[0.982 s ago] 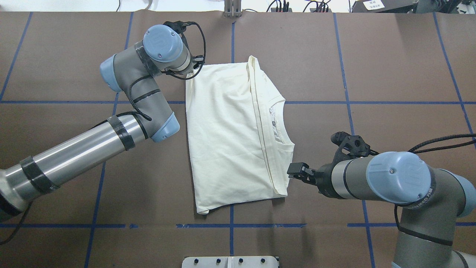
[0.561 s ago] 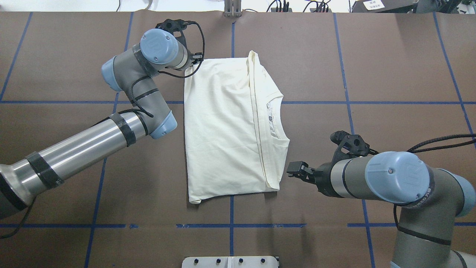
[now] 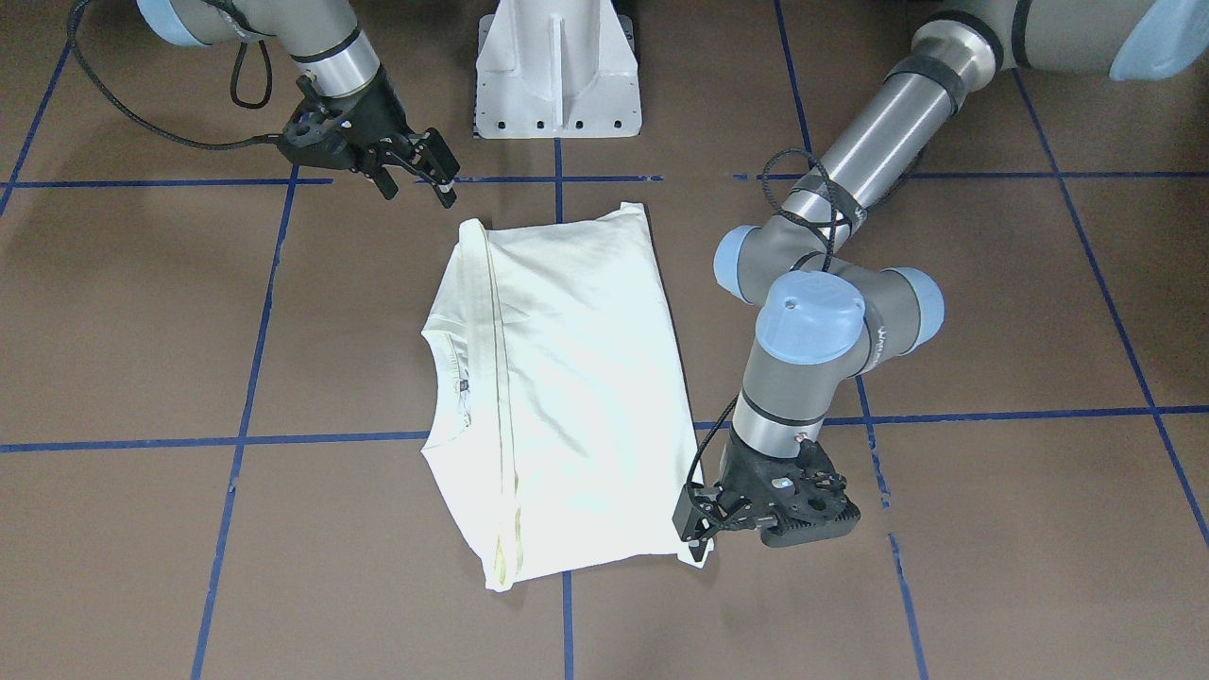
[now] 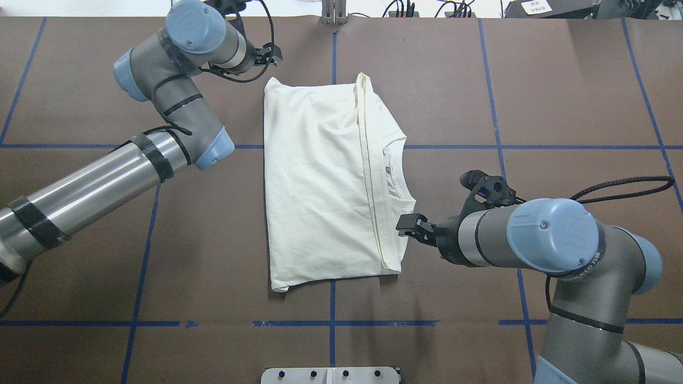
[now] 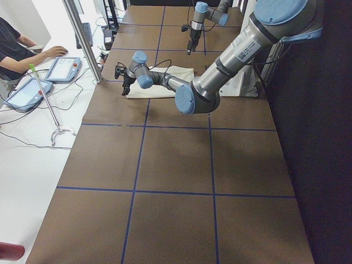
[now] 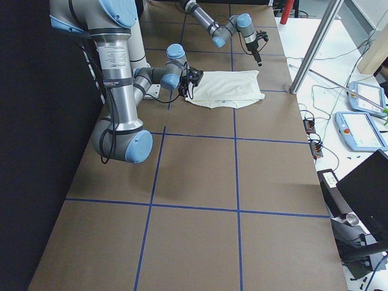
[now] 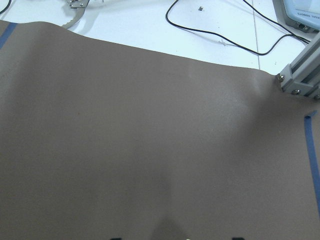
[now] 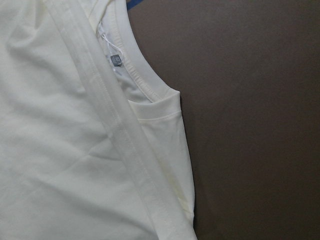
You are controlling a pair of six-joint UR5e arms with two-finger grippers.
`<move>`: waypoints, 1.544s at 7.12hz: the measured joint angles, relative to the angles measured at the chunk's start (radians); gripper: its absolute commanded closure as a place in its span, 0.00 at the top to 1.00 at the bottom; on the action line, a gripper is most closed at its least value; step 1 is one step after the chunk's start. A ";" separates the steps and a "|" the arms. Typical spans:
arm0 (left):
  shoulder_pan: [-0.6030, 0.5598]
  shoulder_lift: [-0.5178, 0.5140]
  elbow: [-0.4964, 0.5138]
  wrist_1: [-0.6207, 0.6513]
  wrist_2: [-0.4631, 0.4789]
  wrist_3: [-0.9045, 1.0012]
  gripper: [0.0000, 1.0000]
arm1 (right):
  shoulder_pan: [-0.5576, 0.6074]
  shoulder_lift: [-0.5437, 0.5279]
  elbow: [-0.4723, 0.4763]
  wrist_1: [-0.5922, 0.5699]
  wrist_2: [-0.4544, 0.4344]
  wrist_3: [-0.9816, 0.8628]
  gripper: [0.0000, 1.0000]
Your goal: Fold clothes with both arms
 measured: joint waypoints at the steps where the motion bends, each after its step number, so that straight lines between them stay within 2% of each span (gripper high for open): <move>1: -0.009 0.048 -0.081 0.040 -0.051 0.016 1.00 | 0.005 0.039 -0.025 -0.045 0.003 -0.045 1.00; 3: -0.014 0.175 -0.326 0.168 -0.084 0.089 1.00 | 0.007 0.143 -0.074 -0.204 0.003 -0.194 1.00; 4: -0.013 0.235 -0.433 0.209 -0.089 0.106 1.00 | 0.007 0.196 -0.126 -0.243 0.003 -0.286 1.00; 5: -0.010 0.273 -0.495 0.228 -0.091 0.112 1.00 | 0.005 0.240 -0.178 -0.268 0.005 -0.380 1.00; 8: -0.004 0.296 -0.527 0.235 -0.094 0.115 1.00 | -0.022 0.273 -0.243 -0.344 0.022 -0.568 1.00; 11: 0.001 0.297 -0.524 0.232 -0.095 0.115 1.00 | -0.039 0.291 -0.303 -0.372 0.069 -0.607 1.00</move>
